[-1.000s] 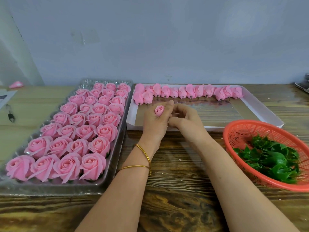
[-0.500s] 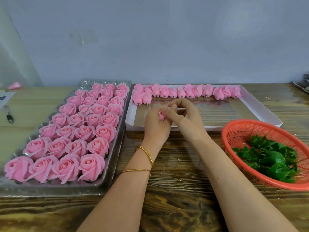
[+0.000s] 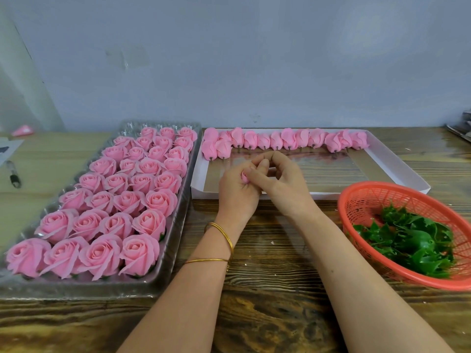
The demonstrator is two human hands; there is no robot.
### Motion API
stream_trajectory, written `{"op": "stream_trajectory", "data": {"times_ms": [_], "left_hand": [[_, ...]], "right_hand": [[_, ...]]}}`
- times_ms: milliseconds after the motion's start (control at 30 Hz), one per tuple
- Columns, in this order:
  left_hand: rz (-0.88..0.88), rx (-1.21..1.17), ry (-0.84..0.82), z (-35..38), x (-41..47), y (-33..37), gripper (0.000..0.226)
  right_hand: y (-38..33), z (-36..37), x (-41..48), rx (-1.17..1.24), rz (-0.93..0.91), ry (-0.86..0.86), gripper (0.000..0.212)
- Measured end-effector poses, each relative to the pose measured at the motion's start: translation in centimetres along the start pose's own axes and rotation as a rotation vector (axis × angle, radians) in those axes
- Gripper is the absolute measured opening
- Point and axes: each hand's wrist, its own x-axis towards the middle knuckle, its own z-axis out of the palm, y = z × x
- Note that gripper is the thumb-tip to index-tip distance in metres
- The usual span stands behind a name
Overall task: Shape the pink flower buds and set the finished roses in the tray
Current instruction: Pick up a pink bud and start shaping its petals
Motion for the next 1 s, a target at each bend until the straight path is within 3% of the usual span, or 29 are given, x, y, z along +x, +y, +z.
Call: {"op": "stream_trajectory", "data": {"times_ms": [267,467,567,767,900,1000], "left_hand": [[-0.024,0.029,-0.015,0.0,-0.1,0.2,0.031],[-0.074,-0.040,0.087,-0.2,0.2,-0.3,0.042],[-0.099,-0.131,0.132,-0.2,0.3,-0.2,0.042],[-0.143,-0.295,0.126,-0.1,0.5,-0.1,0.049],[-0.184,-0.402,0.109,0.2,0.5,0.0,0.047],[-0.190,-0.415,0.088,0.2,0.5,-0.1,0.038]], "right_hand": [[-0.2,0.0,-0.1,0.000,0.046,0.006,0.013],[0.0,0.0,0.0,0.141,0.094,0.040,0.017],[0.0,-0.3,0.1,0.070,0.058,0.031,0.020],[0.6,-0.1,-0.1,-0.084,0.006,-0.156,0.034],[1.2,0.2,-0.2,-0.112,-0.034,-0.132,0.039],[1.5,0.2,0.0,-0.108,-0.047,-0.104,0.030]]}}
